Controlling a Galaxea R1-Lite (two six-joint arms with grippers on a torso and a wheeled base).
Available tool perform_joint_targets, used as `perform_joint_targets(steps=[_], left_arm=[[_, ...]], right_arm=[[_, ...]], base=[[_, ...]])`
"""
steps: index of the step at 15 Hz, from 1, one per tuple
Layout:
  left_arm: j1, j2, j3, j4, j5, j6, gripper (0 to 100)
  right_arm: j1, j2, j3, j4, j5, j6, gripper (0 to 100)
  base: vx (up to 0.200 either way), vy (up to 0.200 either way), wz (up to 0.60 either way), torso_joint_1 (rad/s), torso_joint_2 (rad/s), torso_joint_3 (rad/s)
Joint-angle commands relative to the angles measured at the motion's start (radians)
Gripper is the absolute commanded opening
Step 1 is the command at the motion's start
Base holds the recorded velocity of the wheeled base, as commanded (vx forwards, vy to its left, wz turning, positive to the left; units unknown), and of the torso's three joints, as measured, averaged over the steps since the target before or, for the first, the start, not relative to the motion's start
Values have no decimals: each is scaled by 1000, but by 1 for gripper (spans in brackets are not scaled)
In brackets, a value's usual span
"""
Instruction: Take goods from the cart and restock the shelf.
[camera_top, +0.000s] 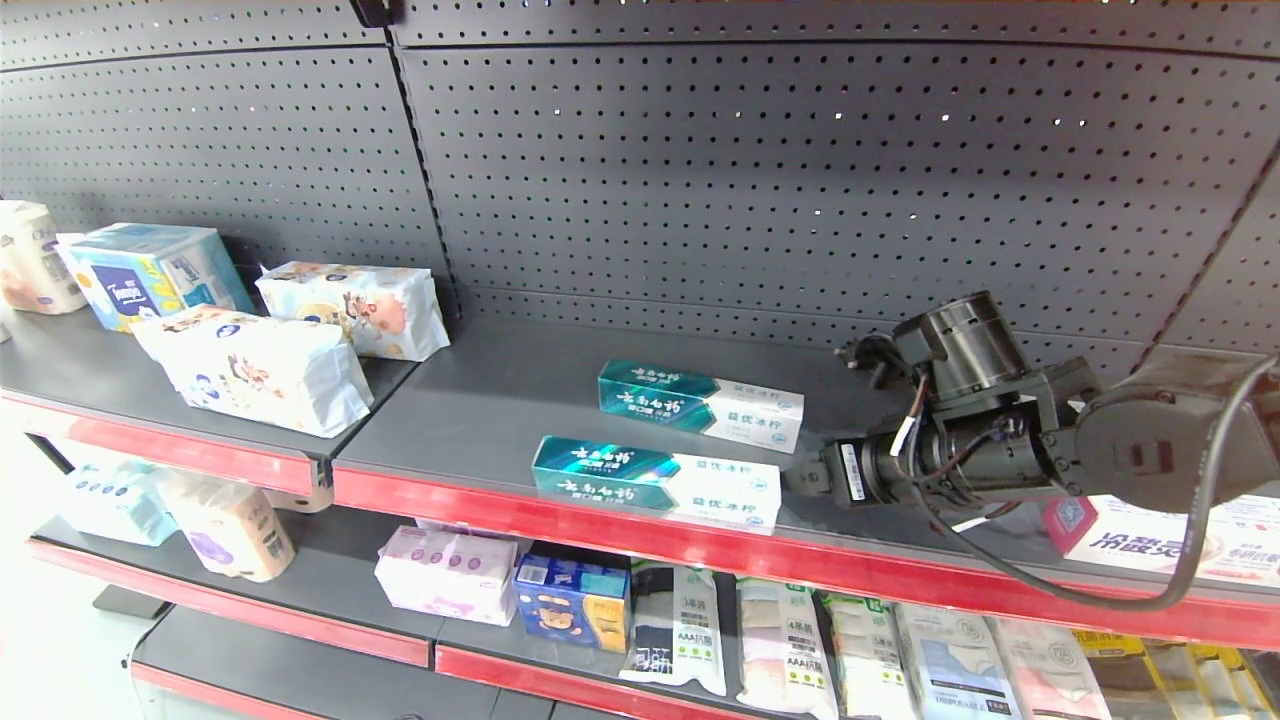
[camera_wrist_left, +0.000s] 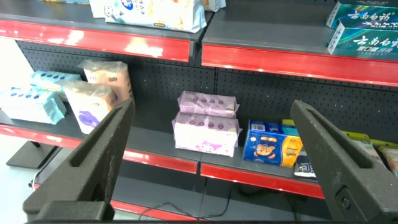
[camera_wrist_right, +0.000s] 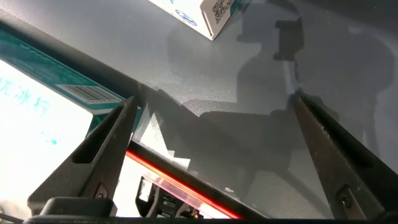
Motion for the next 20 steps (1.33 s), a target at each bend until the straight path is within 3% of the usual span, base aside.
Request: perform_joint_targets(steps=[1, 10, 16, 20], left_arm=[[0, 0, 0, 0, 0, -1, 100], [0, 0, 0, 0, 0, -1, 100], [0, 0, 0, 0, 0, -1, 100], [0, 0, 0, 0, 0, -1, 100]], right_arm=[[1, 1, 0, 0, 0, 0, 100], [-4, -1, 11, -2, -1, 2, 100], [-73, -4, 0, -5, -3, 0, 100], [-50, -50, 38, 0, -3, 0, 100]], base=[[0, 0, 0, 0, 0, 0], [0, 0, 0, 0, 0, 0], [0, 0, 0, 0, 0, 0], [0, 0, 0, 0, 0, 0]])
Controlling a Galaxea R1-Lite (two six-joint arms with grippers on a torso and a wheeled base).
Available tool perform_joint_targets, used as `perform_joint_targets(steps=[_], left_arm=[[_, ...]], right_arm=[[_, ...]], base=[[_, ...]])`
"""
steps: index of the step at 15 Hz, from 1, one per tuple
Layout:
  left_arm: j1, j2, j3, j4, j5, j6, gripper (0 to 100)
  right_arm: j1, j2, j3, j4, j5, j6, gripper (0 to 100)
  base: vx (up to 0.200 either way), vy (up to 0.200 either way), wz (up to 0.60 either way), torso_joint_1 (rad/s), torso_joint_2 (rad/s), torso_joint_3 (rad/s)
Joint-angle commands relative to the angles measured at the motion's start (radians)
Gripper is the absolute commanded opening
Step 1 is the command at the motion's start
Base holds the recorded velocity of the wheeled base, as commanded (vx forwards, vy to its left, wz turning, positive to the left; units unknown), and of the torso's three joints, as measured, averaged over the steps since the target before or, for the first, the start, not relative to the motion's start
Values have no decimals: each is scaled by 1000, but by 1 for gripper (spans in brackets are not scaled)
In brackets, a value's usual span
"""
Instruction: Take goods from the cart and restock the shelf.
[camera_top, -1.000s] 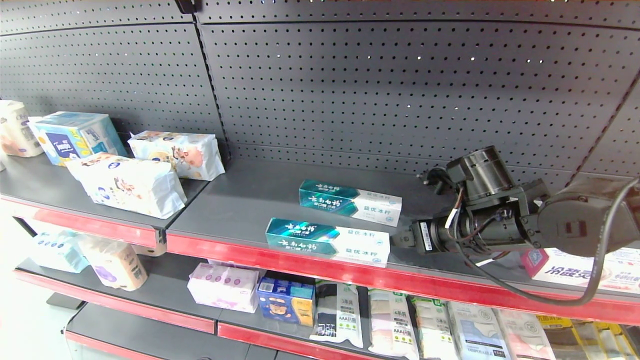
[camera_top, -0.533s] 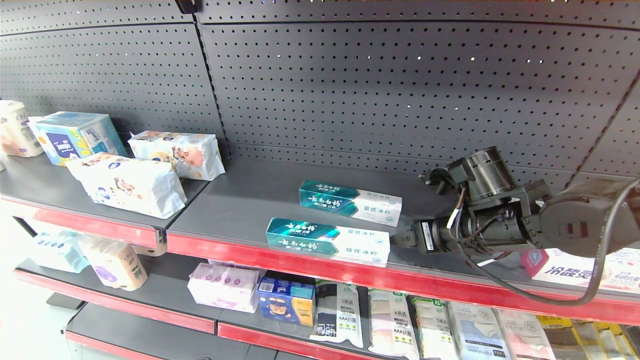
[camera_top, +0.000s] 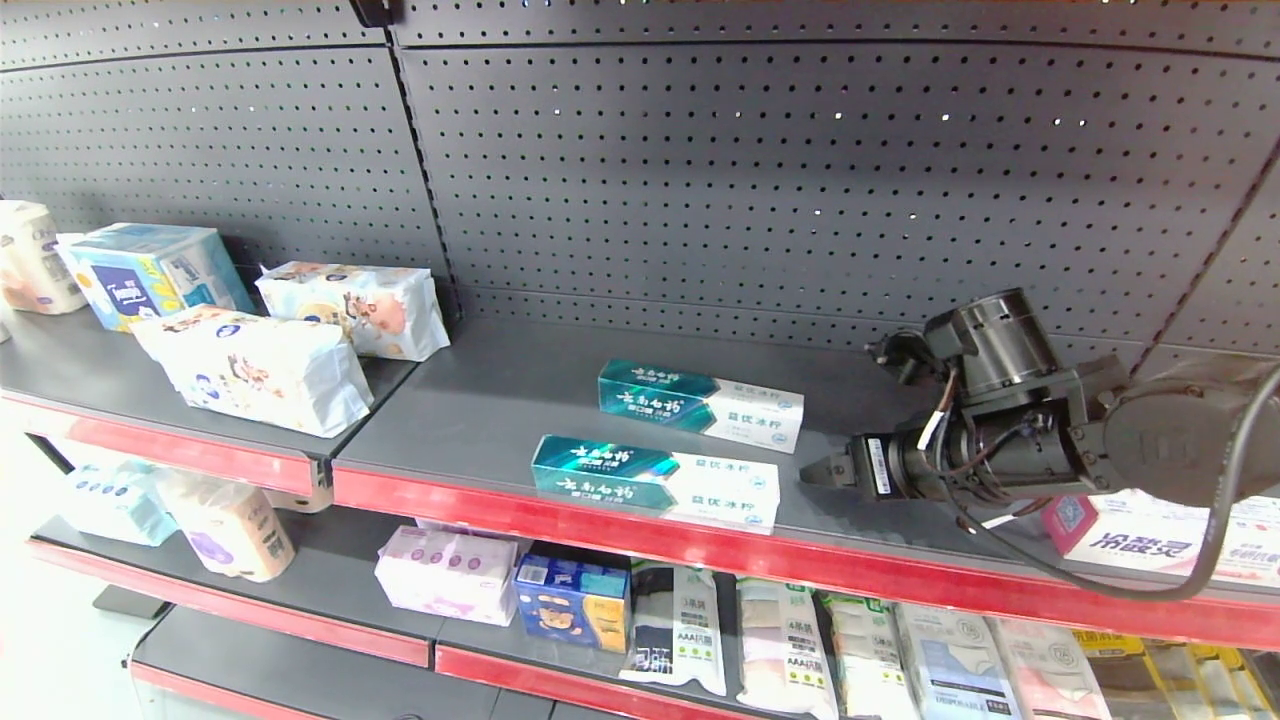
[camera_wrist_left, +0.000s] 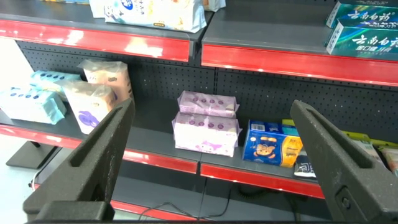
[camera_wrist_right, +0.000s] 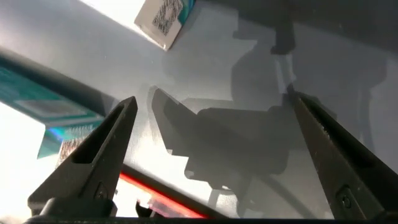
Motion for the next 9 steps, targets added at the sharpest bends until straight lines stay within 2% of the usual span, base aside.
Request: perform_joint_targets(steps=[1, 4, 9], left_arm=[[0, 0, 0, 0, 0, -1, 100], [0, 0, 0, 0, 0, -1, 100], [0, 0, 0, 0, 0, -1, 100]], right_arm=[[10, -27, 15, 2, 0, 0, 100], [62, -49, 45, 3, -3, 5, 100], [99, -41, 48, 5, -3, 63, 100]], base=[[0, 0, 0, 0, 0, 0], [0, 0, 0, 0, 0, 0], [0, 0, 0, 0, 0, 0]])
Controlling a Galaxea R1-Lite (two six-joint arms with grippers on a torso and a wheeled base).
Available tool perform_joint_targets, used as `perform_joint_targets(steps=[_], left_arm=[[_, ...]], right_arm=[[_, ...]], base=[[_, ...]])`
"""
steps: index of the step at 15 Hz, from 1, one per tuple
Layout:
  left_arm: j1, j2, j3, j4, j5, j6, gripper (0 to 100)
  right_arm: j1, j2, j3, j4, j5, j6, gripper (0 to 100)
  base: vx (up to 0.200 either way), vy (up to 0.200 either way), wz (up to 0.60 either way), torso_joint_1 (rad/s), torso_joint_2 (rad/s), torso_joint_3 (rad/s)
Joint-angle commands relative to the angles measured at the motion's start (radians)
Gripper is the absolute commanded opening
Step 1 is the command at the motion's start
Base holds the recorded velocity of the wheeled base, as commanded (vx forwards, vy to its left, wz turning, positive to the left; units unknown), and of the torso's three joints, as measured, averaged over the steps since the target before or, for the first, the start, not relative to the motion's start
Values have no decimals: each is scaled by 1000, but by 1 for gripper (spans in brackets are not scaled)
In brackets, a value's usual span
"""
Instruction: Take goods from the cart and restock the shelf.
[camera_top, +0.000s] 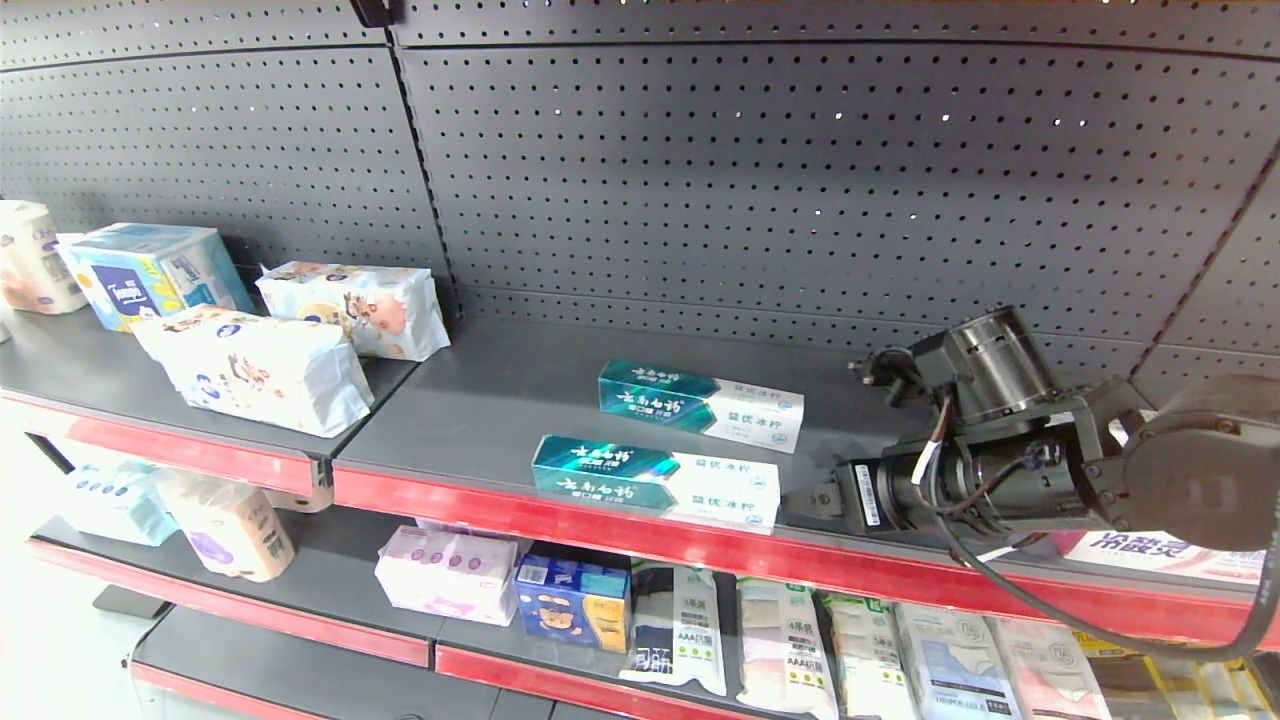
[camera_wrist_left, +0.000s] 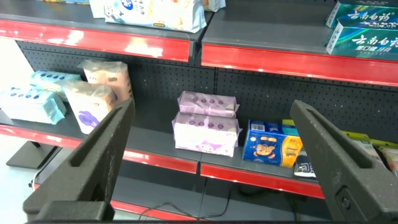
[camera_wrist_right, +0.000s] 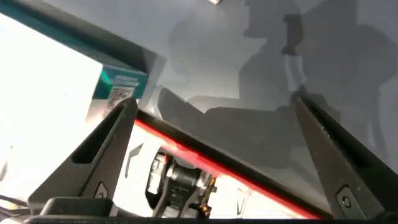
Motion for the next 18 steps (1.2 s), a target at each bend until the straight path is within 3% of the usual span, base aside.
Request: perform_joint_targets(steps=[1, 15, 18], left_arm=[[0, 0, 0, 0, 1, 0, 100], [0, 0, 0, 0, 1, 0, 100], [0, 0, 0, 0, 1, 0, 100]], right_arm=[[4, 4, -7, 0, 0, 1, 100], [4, 1, 0, 0, -2, -6, 100], [-53, -37, 4, 0, 3, -23, 100]], base=[[0, 0, 0, 0, 0, 0], [0, 0, 0, 0, 0, 0], [0, 0, 0, 0, 0, 0]])
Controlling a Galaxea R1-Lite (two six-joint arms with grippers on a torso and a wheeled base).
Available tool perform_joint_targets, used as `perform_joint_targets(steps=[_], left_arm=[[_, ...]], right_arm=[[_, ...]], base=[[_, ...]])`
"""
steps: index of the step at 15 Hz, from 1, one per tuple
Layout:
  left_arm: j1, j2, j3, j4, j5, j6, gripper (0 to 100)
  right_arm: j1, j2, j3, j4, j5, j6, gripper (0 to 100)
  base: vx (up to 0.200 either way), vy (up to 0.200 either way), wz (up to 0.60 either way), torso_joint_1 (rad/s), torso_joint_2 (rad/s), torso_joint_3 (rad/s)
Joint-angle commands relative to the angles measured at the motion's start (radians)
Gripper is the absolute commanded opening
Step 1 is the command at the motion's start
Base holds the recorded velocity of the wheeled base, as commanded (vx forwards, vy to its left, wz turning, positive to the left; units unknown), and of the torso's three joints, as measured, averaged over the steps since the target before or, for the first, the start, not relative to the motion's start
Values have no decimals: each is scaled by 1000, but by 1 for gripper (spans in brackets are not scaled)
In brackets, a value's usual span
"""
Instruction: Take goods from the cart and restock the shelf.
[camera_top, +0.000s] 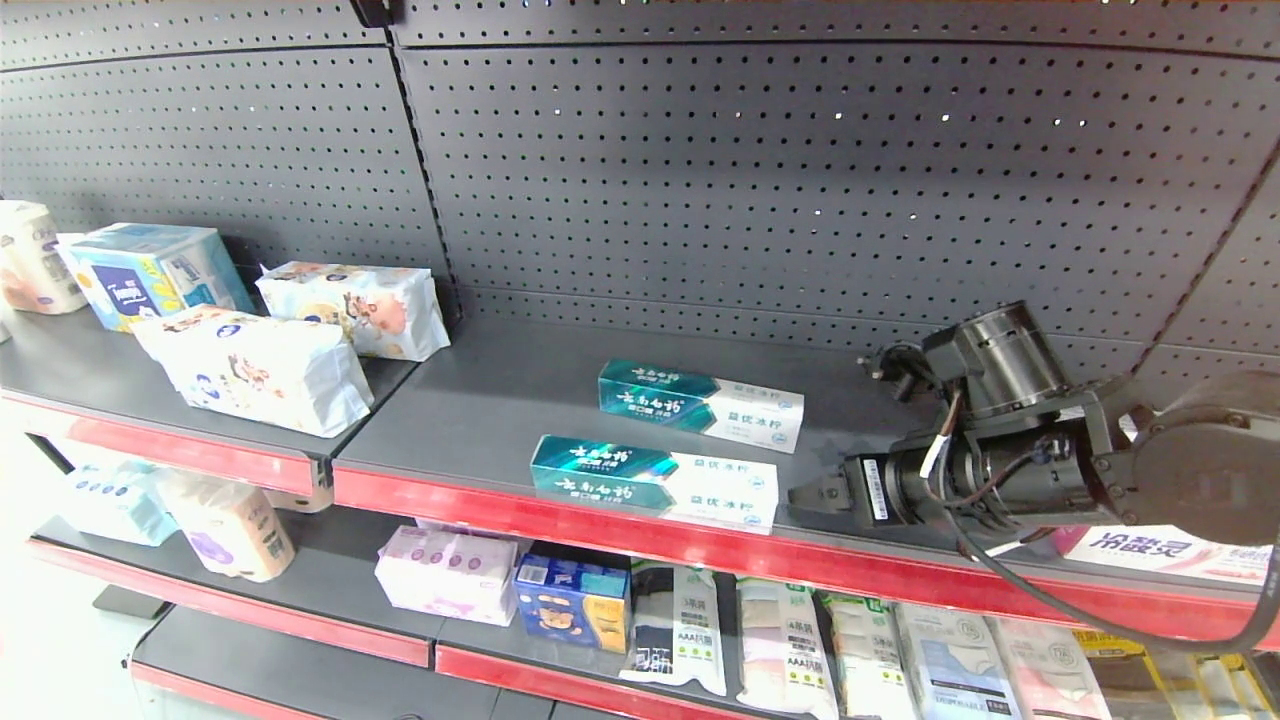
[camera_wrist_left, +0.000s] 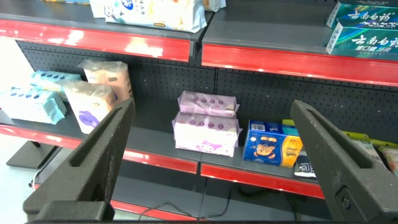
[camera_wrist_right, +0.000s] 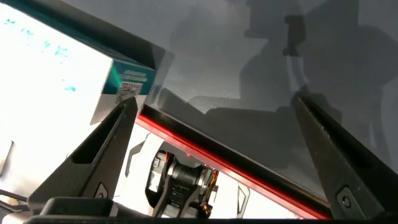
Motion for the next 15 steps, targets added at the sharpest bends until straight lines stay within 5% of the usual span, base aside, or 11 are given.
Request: perform_joint_targets(steps=[1, 11, 14, 15], left_arm=[[0, 0, 0, 0, 0, -1, 100], [0, 0, 0, 0, 0, -1, 100], [0, 0, 0, 0, 0, -1, 100], [0, 0, 0, 0, 0, -1, 100]], right_arm=[[-37, -43, 13, 0, 0, -35, 100], [-65, -376, 145, 0, -3, -63, 100], [-153, -498, 218, 1, -21, -134, 100], [-240, -583, 275, 8, -23, -247, 100]], base=[[0, 0, 0, 0, 0, 0], [0, 0, 0, 0, 0, 0], [0, 0, 0, 0, 0, 0], [0, 0, 0, 0, 0, 0]])
